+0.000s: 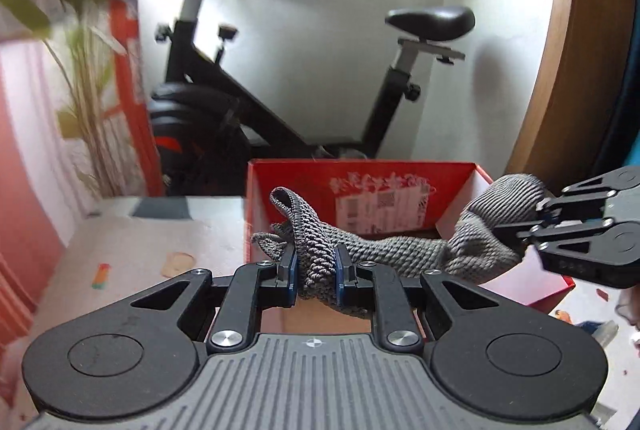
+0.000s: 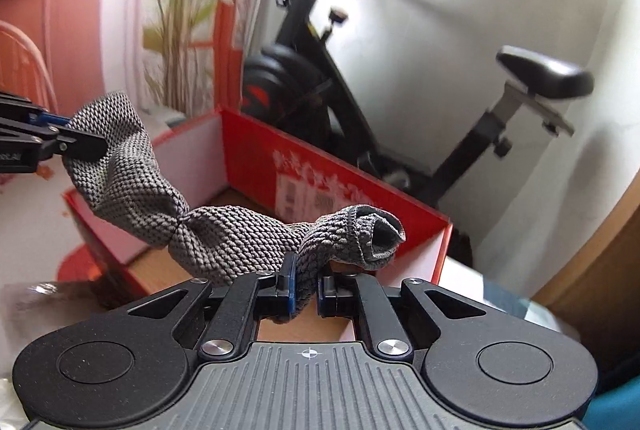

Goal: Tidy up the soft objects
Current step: 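Carry the grey cloth with the right gripper over the red box, then open the right gripper to drop the cloth into the box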

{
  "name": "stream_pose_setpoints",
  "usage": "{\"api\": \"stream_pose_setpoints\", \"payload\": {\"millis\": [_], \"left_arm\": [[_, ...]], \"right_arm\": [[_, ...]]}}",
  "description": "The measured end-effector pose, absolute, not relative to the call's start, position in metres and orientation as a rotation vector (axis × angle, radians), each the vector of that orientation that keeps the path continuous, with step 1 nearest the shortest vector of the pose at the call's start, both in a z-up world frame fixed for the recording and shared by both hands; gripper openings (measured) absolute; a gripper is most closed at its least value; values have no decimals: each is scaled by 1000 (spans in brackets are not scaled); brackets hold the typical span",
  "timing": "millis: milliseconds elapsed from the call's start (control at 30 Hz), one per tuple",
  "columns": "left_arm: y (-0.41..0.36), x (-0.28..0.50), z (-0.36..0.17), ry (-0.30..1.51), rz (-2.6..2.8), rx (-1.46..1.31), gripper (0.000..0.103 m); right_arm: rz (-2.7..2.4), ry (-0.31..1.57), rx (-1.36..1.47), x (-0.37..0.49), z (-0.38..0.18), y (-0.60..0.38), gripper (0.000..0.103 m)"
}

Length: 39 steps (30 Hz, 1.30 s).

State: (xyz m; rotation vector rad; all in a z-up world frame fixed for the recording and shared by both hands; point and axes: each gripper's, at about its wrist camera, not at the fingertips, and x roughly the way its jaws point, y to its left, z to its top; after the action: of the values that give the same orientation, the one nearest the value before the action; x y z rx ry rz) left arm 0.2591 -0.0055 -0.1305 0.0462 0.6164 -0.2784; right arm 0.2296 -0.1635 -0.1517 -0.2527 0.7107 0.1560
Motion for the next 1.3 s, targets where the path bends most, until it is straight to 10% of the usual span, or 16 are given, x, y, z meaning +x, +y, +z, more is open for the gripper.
{"api": "stream_pose_setpoints", "payload": {"millis": [667,1000,1300], "left_arm": [[-28,332,-180,759,-329,120,23],[-30,328,-173,721,-371,113,41],[-21,313,-162,689,-336,97,58]], "right_arm": [[343,1274,-316,342,-252,-147,9],[336,1412,-325,350,-267,-141,14],[236,1349,-300,335,-234,-152,58]]}}
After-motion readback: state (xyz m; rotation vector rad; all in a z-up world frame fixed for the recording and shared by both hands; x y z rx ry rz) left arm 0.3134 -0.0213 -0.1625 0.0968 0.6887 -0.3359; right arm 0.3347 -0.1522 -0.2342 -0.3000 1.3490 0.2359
